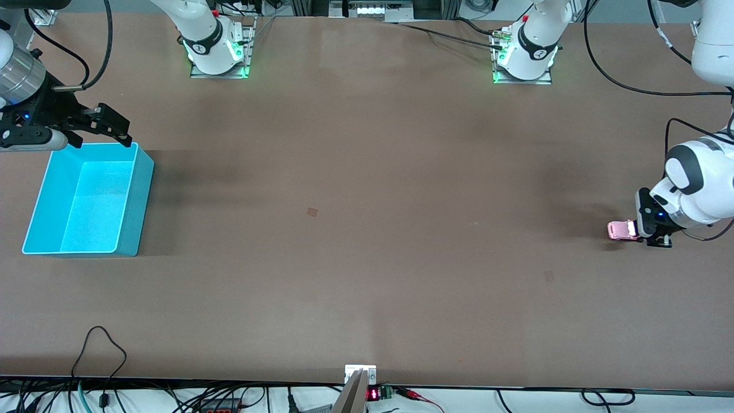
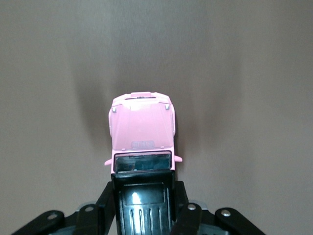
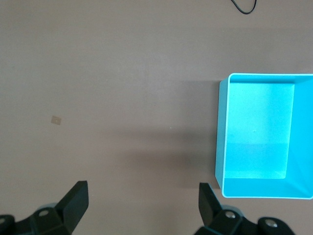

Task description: Wind and store pink jeep toy

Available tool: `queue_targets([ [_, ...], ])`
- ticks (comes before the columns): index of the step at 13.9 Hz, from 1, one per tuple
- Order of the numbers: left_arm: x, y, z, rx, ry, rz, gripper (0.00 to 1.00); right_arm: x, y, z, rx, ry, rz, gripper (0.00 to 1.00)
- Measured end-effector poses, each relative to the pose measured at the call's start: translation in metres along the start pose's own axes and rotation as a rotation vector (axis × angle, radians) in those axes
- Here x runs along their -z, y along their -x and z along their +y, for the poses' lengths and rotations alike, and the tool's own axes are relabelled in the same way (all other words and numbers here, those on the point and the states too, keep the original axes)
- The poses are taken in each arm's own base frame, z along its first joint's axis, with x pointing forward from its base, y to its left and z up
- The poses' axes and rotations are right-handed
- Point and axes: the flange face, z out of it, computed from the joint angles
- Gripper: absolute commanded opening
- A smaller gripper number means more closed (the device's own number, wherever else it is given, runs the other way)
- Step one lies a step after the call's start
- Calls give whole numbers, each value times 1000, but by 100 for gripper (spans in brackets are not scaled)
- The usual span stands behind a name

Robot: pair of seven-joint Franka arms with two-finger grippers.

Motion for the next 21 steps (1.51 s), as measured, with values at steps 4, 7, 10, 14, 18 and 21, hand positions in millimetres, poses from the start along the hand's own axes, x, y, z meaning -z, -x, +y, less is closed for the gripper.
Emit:
queue_targets([
  [4, -1, 15, 3, 11, -6, -1, 15, 0, 0, 0, 0, 0, 0, 100],
  [7, -1, 17, 3, 4, -7, -1, 15, 0, 0, 0, 1, 0, 0, 100],
  [10, -1, 19, 2, -14, -6, -2, 17, 0, 0, 0, 1, 0, 0, 100],
  [14, -1, 20, 2, -18, -6, -2, 100, 0, 0, 0, 1, 0, 0, 100],
  [18, -28, 9, 3, -41, 65, 44, 100, 0, 0, 0, 1, 0, 0, 100],
  [21, -13, 0, -13, -57, 110, 76, 100, 0, 0, 0, 1, 0, 0, 100],
])
